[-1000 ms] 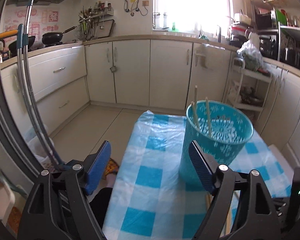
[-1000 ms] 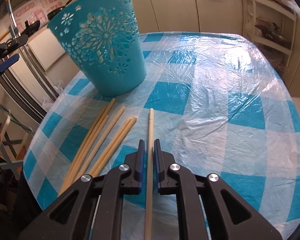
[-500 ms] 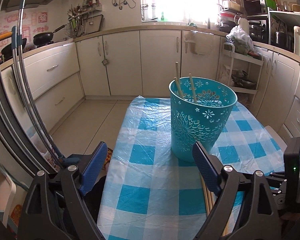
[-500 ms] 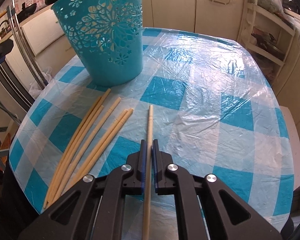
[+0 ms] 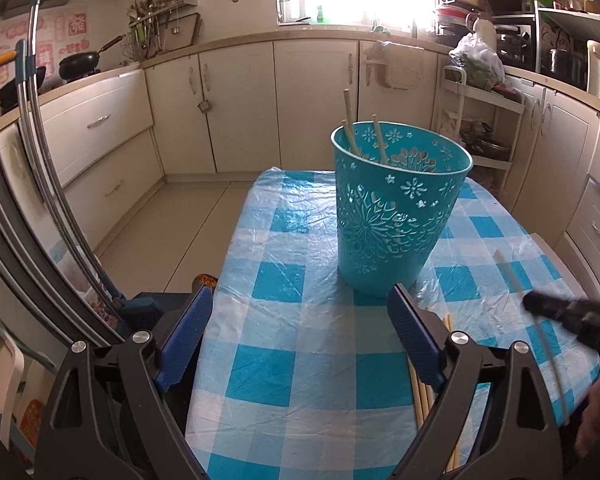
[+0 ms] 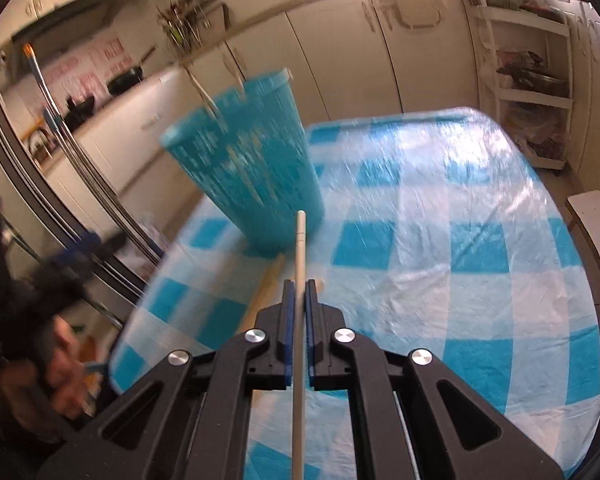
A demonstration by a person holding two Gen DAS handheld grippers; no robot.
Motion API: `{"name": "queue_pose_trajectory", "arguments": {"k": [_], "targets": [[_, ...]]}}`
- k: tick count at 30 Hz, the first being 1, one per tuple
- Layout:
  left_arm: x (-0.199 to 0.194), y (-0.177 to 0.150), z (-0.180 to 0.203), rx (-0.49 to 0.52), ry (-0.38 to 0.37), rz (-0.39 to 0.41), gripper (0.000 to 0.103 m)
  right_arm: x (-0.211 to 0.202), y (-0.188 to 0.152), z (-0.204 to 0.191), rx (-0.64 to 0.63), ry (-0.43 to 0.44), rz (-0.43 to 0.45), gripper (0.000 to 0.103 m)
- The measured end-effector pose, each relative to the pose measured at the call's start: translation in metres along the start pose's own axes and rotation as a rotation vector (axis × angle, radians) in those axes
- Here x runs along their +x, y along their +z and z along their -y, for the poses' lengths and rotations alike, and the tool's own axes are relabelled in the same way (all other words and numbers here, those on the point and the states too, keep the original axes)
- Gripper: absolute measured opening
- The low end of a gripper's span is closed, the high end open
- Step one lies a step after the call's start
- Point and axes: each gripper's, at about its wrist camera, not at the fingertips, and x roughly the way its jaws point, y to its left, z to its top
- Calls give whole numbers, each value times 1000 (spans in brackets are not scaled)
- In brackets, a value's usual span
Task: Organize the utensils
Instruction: 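Lift the held chopstick with the right tool over the basket and open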
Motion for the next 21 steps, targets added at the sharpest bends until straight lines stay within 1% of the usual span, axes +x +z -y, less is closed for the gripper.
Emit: {"name": "queue_pose_trajectory", "arguments": {"k": [5,9,12,15,18,21], "targets": [[3,-4,-6,-14,10,-11,85,-22,35,-24,5,97,118,6],[7,-6,-9,-29,14,-21,85,-31,74,-46,-19,163,223,6],[10,-8,-11,-40,16,-26,85,-26,102,-63,-53,172,294,6],[13,-10,-15,-50,17,-34,85,-15,127,-78,-69,164,372,6],[17,-13,-19,-64,19,-46,85,0,144,-84,-53,142,427,6],[21,-16,-24,-78,22,-58,85,26,159,-84,-47,86,462,6]]}}
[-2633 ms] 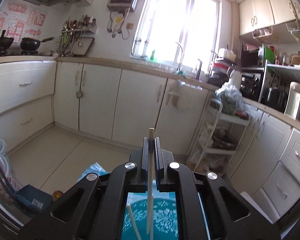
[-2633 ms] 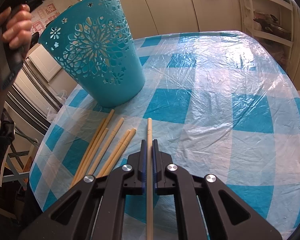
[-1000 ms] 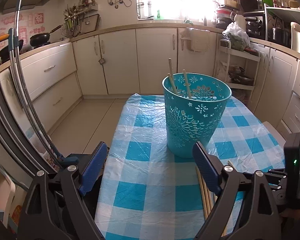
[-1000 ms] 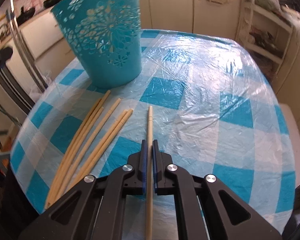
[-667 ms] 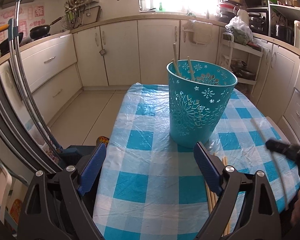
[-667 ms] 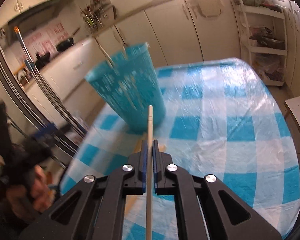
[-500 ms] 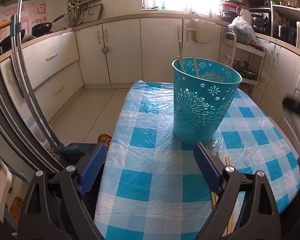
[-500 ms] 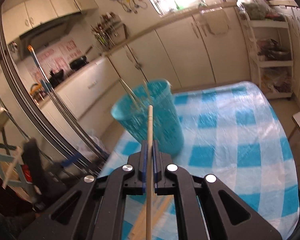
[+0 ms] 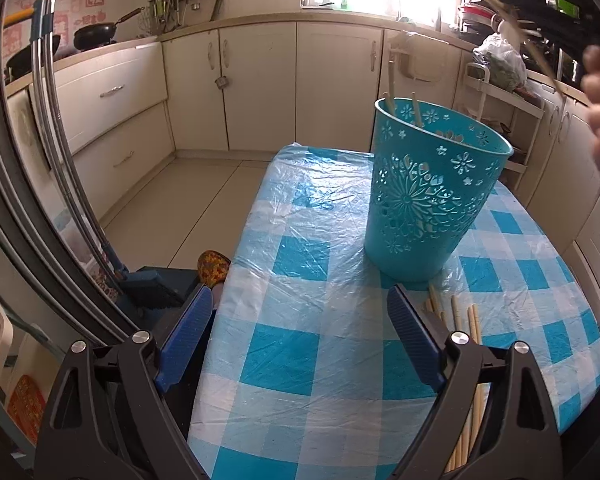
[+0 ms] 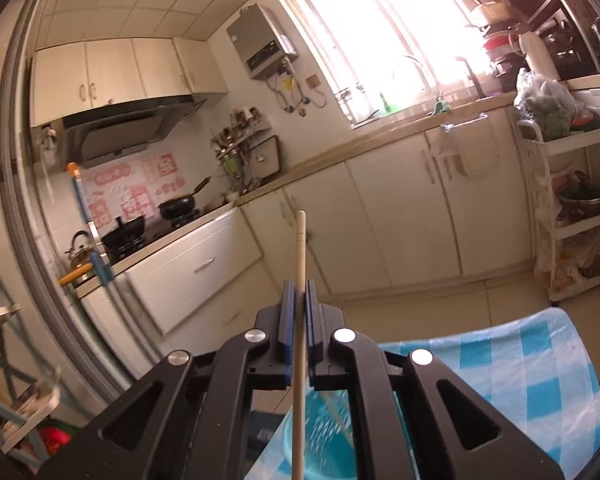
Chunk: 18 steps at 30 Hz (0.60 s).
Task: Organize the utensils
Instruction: 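Lift the held chopstick with the right tool over the basket and open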
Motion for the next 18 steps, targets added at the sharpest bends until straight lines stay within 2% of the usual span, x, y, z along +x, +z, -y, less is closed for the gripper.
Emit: {"name": "queue_pose_trajectory", "arguments": {"k": [3,6,8,14,18], "targets": [[4,-1,-4,-13,-2,-10,85,24,-2,9,6,-53,-17,6],[8,-2,-6,-20,-4,-19,85,45,-14,19,6,-108,-72,6],[10,-4,-7,-24,-6,-24,85,50,-18,23,13,-116,-100,6],[16,-6,-7,-28,-12,-45,85,50,-42,22,-24,-127,-185,7],[11,-6,-5,-18,-11,-40,85,35,-52,19,-54,-119,-219,14]]}}
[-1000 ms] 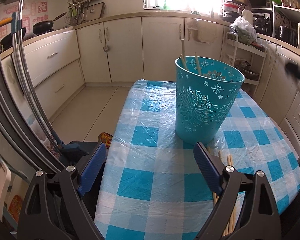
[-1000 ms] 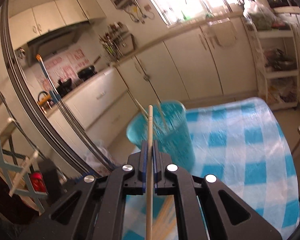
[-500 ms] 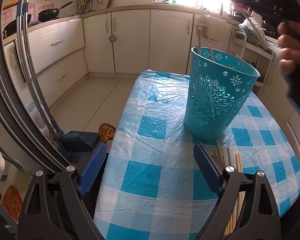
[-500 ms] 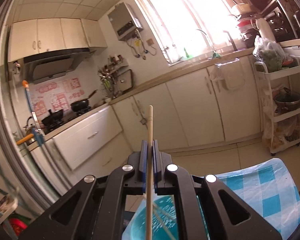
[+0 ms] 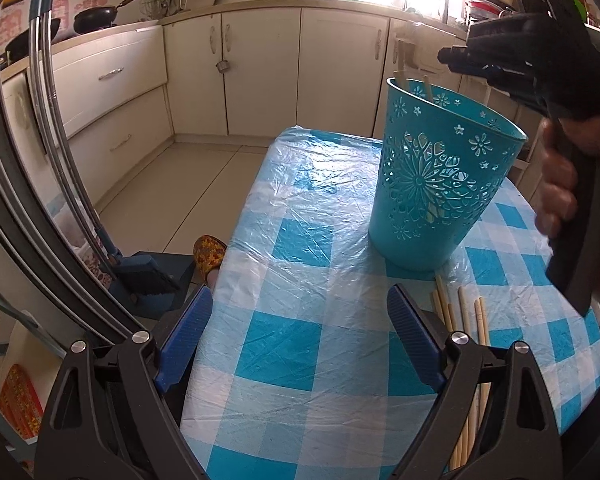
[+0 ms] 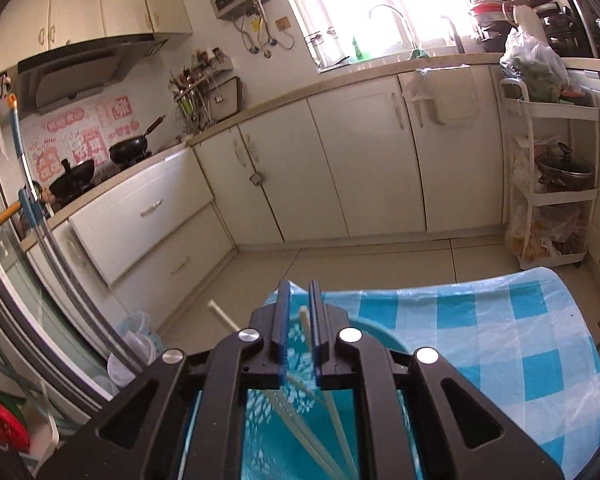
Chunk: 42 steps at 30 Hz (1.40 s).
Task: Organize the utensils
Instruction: 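Lift the held chopstick with the right tool over the basket and open, then move both tools back toward the remaining chopsticks beside the basket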
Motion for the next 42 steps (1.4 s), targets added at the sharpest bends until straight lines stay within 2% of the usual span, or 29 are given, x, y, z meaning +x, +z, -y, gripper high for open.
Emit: {"name": "queue_pose_trajectory", "arguments": {"k": [4,7,10,12,14,18,21,36,42], "targets": [[-4,1,-1,-1,4,8,85,-39,-13,3,3,6,32,19],[-6,-1,-2,-6,3,6,85,-71,-37,8,10,-32,-1,29],[-9,-3,0,0,0,5,86,-82,-80,13,2,-98,-140,31],[-11,-4,2,6,-6,3,86,-77,-116,20,14,-134,-264,31],[-12,-6,6,16,-14,-4,86,-69,-140,26,32,-150,-341,25],[-18,-9,12,40,-20,-2,86,-50,-161,31,46,-183,-414,16],[-22,-11,15,49,-24,0,86,-40,-169,31,20,-201,-438,11],[-17,-17,30,92,-36,-38,86,-33,-175,31,-22,-197,-429,10],[-4,-17,48,136,-68,-81,86,-42,-176,41,-54,-216,-438,9]]}}
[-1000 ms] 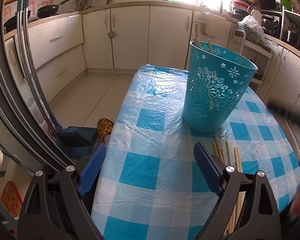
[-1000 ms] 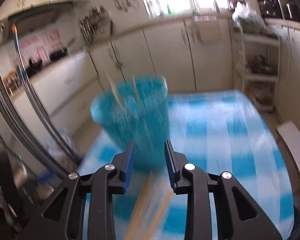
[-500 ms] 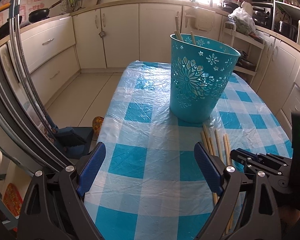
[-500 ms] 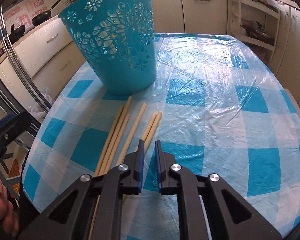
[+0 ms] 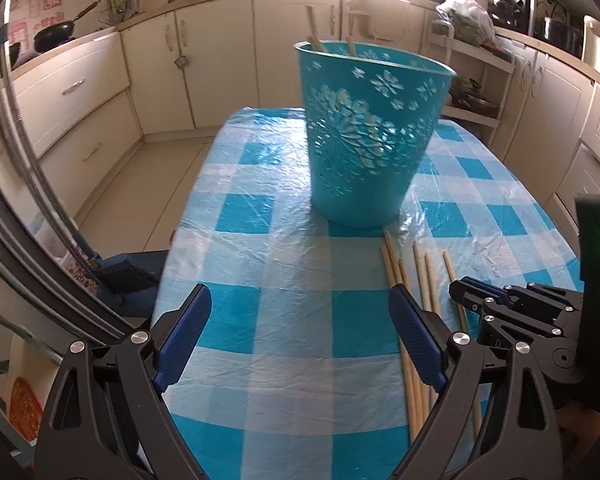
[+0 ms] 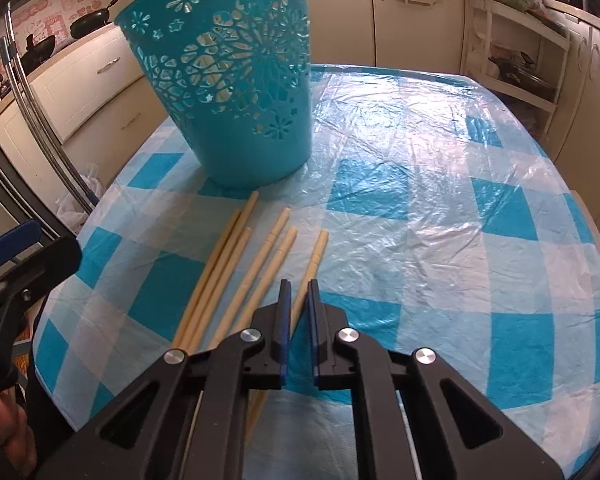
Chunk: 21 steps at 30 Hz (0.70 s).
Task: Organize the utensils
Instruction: 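Move both tools back toward the remaining chopsticks beside the basket, then lower the left tool onto a loose chopstick and close on it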
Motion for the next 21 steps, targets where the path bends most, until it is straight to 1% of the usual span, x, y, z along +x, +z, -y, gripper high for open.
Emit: {"name": "queue_pose_trajectory", "arguments": {"k": [3,6,10,15,18,21], "targets": [[12,4,15,27,-29,-27,86,-4,-5,17,34,19,19,9],[27,6,28,42,-38,-58,86,-6,-10,26,55,47,41,8],[46,6,37,42,-32,-111,86,-7,-12,27,68,59,57,7],[61,3,36,32,-5,-166,86,-7,-12,30,79,80,64,7],[68,1,36,34,6,-191,86,-8,-13,31,86,87,64,7],[73,1,37,35,10,-199,86,-8,-12,34,93,94,58,7]]}}
